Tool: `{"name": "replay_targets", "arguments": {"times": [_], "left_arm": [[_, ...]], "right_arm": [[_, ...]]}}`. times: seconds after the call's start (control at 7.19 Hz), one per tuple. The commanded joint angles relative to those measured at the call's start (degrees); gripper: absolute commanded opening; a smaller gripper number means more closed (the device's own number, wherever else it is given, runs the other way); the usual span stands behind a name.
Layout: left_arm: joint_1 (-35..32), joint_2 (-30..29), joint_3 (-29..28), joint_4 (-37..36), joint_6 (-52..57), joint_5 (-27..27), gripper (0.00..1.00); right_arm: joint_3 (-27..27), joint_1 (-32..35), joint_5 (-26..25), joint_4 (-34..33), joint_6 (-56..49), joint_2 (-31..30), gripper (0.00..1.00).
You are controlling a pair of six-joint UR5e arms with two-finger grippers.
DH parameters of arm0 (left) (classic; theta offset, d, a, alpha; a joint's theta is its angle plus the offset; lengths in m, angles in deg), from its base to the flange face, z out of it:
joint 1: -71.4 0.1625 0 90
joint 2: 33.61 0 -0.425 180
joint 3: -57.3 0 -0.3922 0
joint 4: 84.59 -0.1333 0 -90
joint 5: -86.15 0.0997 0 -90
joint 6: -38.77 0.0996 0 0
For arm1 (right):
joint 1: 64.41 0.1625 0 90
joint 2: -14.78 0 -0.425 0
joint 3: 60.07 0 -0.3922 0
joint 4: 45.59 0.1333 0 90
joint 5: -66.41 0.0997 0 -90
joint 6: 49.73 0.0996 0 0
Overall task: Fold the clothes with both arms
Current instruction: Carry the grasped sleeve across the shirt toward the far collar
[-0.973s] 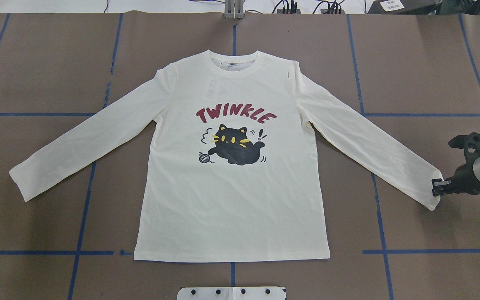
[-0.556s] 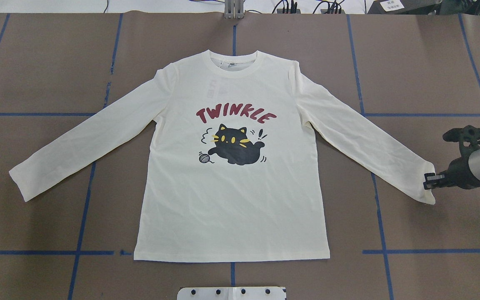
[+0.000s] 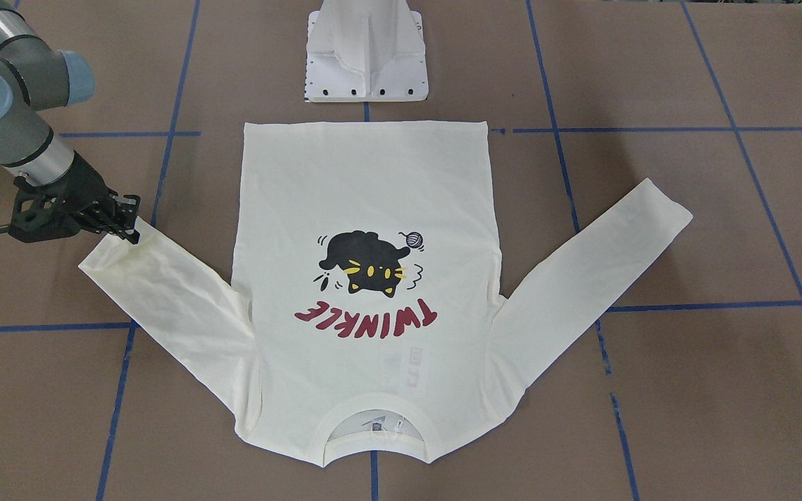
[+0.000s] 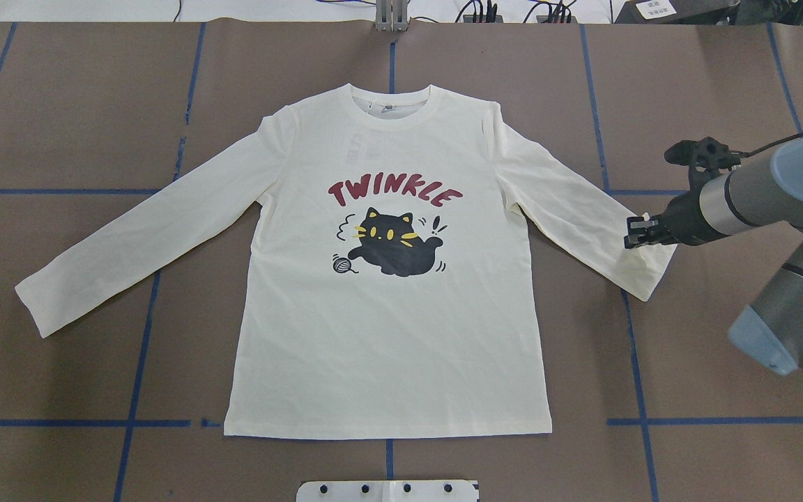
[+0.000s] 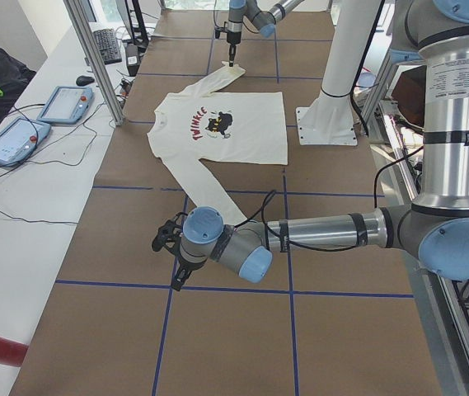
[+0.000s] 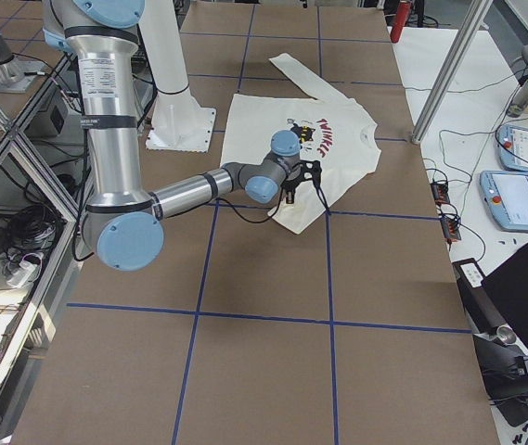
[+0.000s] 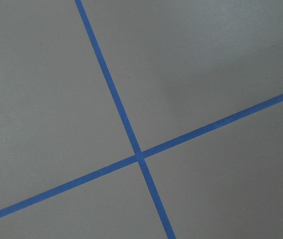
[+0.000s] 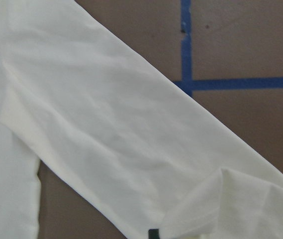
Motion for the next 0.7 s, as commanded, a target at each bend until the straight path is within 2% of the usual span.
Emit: {"name": "replay_targets", "arguments": {"times": [0.0, 0.28, 0.56], "left_arm": [[0.0, -0.6, -0.5, -0.1, -0.1, 0.0, 1.00], [0.0, -1.2, -1.3, -0.1, -0.1, 0.1, 1.00], [0.0, -3.2, -3.8, 0.0, 0.0, 0.1, 1.00]], "right_arm": [[-9.4, 0.8, 0.6, -0.1, 7.2, 16.8, 0.00], [-18.9, 0.8, 1.1, 0.0, 10.5, 31.0, 0.00], [-31.2, 0.4, 0.6, 0.5, 10.4, 46.2, 0.00]]}}
